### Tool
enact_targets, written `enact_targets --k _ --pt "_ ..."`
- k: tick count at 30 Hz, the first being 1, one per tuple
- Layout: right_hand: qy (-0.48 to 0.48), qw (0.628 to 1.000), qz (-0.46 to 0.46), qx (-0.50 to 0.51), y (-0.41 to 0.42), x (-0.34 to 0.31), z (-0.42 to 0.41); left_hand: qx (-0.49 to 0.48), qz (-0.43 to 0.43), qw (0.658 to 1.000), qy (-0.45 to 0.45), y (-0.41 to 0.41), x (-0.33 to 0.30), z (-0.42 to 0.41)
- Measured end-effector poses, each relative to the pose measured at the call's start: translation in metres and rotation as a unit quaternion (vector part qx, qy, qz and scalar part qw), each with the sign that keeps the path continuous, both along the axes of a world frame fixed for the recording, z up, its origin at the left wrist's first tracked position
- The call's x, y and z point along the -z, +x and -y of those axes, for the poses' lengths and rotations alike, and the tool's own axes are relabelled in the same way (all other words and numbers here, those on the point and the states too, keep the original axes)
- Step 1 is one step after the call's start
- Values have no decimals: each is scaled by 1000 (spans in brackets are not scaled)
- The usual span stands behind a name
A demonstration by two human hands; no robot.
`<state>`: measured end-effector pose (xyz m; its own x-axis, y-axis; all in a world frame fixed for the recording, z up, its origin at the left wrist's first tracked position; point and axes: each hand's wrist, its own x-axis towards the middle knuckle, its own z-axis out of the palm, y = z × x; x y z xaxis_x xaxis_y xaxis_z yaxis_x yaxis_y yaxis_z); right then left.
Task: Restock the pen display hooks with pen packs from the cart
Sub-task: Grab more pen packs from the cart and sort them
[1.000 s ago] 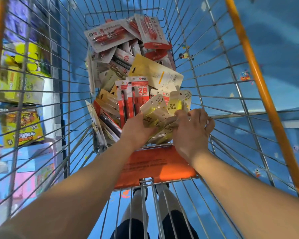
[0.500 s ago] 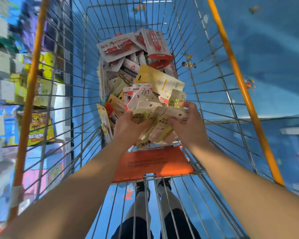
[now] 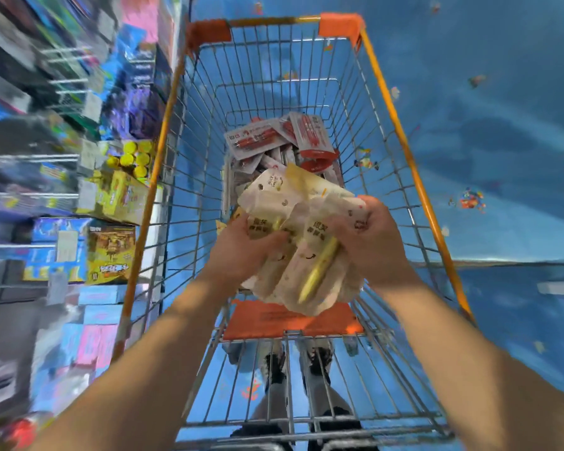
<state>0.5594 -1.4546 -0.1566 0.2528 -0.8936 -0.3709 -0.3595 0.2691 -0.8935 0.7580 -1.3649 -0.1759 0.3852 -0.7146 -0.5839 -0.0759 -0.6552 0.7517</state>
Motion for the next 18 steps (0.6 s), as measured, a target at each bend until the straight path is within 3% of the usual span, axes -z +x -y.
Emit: enact_targets --k 6,12,15,18 --pt "15 998 43 35 6 -43 -11 -78 -57 994 -53 3 -49 -16" --pt "43 986 159 42 18 -88 -34 -104 -152 976 -118 -19 -94 -41" --pt "5 991 136 -2 21 -103 -43 -110 -242 954 -138 -29 -111 -54" --pt "-85 994 57 -44 21 -117 -45 -123 -304 933 -152 -34 -134 -63"
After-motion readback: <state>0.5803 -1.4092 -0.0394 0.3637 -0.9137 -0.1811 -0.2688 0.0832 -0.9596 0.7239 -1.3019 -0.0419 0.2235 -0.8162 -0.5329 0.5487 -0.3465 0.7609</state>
